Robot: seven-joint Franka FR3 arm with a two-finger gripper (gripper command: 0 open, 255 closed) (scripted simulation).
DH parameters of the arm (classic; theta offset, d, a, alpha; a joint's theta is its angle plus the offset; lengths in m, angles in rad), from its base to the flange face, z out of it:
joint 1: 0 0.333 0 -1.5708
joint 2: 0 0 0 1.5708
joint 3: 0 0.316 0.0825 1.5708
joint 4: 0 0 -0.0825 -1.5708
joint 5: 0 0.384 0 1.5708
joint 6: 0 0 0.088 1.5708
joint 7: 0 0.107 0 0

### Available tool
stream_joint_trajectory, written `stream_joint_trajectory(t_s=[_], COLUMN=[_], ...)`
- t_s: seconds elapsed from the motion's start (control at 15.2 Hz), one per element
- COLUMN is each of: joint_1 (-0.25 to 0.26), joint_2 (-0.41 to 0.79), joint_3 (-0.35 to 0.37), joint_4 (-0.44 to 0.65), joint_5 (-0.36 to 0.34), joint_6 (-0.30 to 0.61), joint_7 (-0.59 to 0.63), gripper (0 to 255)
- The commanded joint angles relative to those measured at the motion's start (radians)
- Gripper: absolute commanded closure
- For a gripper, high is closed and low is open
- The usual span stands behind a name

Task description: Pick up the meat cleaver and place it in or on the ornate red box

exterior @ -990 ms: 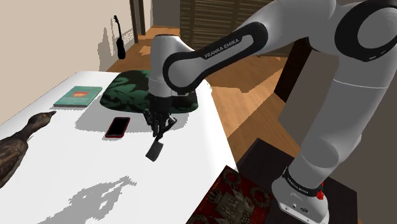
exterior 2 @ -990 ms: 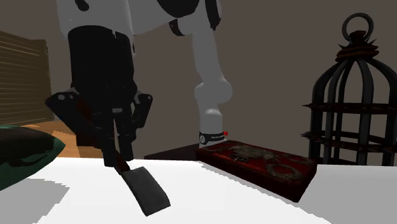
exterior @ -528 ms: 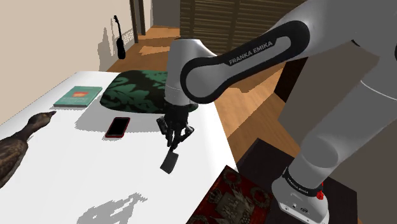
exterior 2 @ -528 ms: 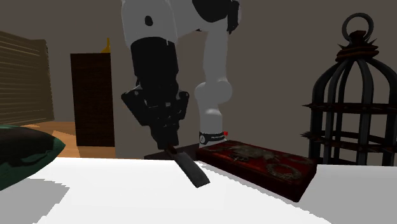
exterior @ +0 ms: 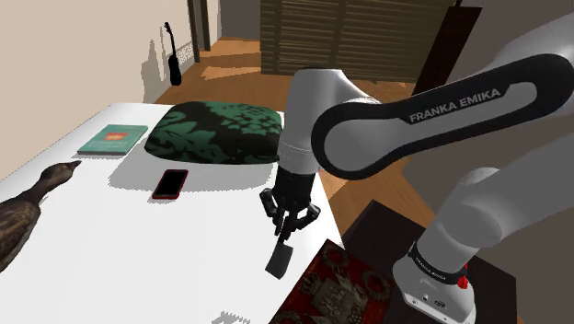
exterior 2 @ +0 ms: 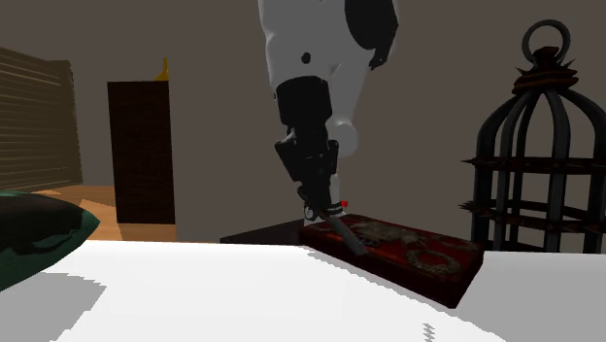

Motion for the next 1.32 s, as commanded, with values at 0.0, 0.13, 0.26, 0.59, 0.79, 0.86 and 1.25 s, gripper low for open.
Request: stream_joint_trajectory(t_s=[0.0, 0.13, 0.26, 0.59, 0.79, 0.86, 1.25], joint_1=[0.057, 0.115, 0.175, 0.342, 0.346, 0.347, 0.347], joint_2=[-0.088, -0.171, -0.254, -0.471, -0.449, -0.440, -0.378], joint_3=[-0.021, -0.035, -0.047, -0.062, -0.033, -0.023, 0.043], joint_4=[-0.064, -0.117, -0.166, -0.279, -0.304, -0.311, -0.352], joint_5=[0.052, 0.091, 0.125, 0.194, 0.222, 0.233, 0.297], joint_6=[-0.025, -0.056, -0.089, -0.191, -0.145, -0.129, -0.027], joint_7=[-0.005, 0.008, 0.029, 0.123, 0.111, 0.107, 0.077], gripper=[255, 255, 255, 255, 255, 255, 255])
